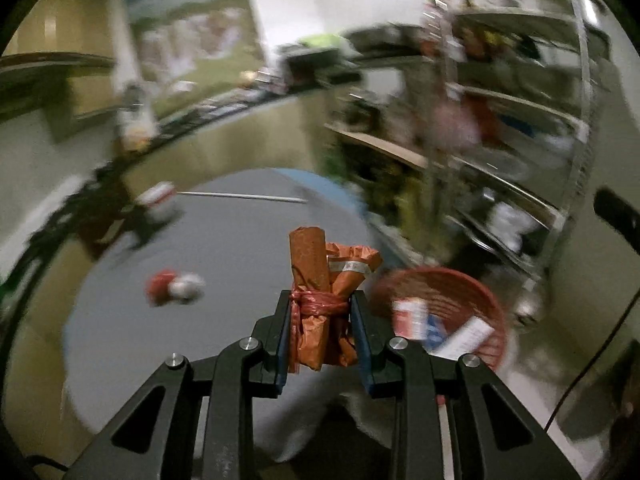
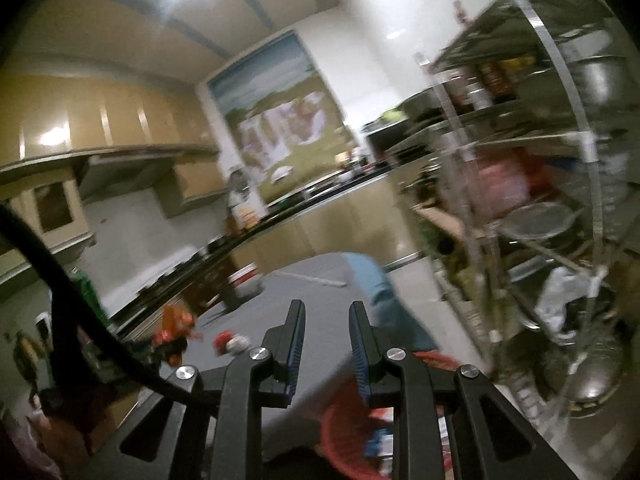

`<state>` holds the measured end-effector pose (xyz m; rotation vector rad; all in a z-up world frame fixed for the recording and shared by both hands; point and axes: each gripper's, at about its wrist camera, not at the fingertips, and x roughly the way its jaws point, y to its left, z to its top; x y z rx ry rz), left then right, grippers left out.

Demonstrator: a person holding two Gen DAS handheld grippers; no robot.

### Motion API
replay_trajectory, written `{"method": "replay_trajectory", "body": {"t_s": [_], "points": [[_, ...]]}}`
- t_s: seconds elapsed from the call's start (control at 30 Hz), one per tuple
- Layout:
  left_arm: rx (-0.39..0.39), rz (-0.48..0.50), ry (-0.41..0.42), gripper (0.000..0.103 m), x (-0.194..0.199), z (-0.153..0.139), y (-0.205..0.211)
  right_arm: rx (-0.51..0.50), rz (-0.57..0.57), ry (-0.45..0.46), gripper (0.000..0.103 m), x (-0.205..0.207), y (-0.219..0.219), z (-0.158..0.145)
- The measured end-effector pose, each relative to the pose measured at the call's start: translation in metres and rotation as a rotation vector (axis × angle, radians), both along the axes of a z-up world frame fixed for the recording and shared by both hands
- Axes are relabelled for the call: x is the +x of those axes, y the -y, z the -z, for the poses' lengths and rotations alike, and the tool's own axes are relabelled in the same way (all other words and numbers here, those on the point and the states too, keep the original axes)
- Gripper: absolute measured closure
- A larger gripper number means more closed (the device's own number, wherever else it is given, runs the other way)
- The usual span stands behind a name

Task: Collect trash
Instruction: 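Lower both items over the red basket and open both grippers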

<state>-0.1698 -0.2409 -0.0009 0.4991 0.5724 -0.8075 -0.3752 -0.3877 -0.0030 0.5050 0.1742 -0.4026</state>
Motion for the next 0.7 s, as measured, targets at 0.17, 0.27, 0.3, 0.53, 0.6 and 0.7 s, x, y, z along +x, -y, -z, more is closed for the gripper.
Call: {"method": "replay_trajectory", "body": {"t_s": [0.17, 0.27, 0.3, 0.53, 0.6, 0.7], "points": [[0.047, 0.124, -0.096, 0.074, -0.007, 0.023, 0.054, 0.044, 0.118, 0.003, 0.079, -0.044, 0.034, 0.011], [0.075, 0.172, -0.175, 0.072, -0.006, 0.036, 0.083, 0.075, 0.165, -0.003, 0.077, -0.064, 0.049, 0.019], [0.084, 0.184, -0.197, 0.072, -0.007, 0.039, 0.092, 0.080, 0.177, -0.002, 0.077, -0.069, 0.052, 0.021], [0.066, 0.192, -0.223, 0.038, -0.008, 0.038, 0.104, 0.116, 0.184, -0.012, 0.066, -0.082, 0.065, 0.029], [0.055, 0.179, -0.218, 0.038, -0.005, 0.034, 0.099, 0.113, 0.190, -0.006, 0.035, -0.084, 0.062, 0.030], [0.035, 0.163, -0.211, 0.038, -0.001, 0.026, 0.084, 0.058, 0.237, 0.025, 0.032, -0.093, 0.055, 0.026]]}}
